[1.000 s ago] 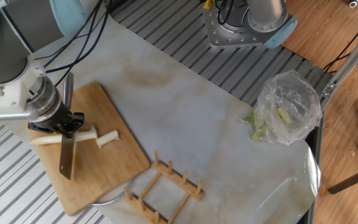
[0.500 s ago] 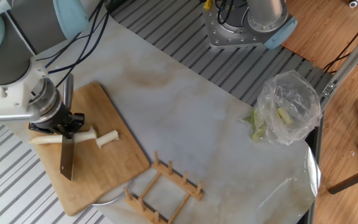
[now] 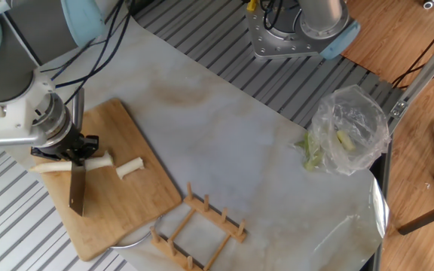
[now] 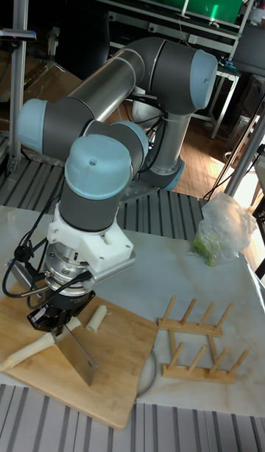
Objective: Chop the scallions
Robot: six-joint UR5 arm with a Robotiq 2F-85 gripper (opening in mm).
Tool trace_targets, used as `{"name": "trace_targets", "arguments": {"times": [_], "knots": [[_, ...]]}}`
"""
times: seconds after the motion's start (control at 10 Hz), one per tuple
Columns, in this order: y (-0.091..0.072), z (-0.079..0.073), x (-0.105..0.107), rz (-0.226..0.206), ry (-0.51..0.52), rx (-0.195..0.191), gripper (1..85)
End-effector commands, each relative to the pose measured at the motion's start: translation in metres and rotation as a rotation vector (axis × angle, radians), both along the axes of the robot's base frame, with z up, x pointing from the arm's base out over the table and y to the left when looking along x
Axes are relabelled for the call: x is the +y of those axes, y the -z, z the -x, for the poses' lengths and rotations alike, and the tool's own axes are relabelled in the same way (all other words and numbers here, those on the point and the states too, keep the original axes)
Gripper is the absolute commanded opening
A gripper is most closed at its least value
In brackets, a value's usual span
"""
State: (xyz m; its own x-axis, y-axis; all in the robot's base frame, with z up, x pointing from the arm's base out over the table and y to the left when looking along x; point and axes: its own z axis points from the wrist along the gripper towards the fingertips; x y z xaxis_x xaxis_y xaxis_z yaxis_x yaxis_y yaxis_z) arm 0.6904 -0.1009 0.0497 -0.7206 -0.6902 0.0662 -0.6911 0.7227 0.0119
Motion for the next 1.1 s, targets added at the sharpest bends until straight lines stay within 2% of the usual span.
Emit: {"name": "trace_targets", "arguments": {"times": [0.0, 0.1, 0.2, 0.4, 0.6, 1.0], "knots": [[-0.016, 0.007, -0.008, -0.010, -0.011, 0.018, 1.3], [-0.027, 0.009, -0.008, -0.010, -0.011, 0.029, 1.3], [-0.030, 0.008, -0.001, -0.034, 0.001, 0.027, 1.3], [-0.017, 0.003, 0.005, -0.079, 0.012, 0.001, 1.3], [-0.016, 0.003, 0.012, -0.097, 0.025, -0.005, 1.3], [-0.005, -0.001, 0.016, -0.105, 0.029, -0.017, 1.3]]}}
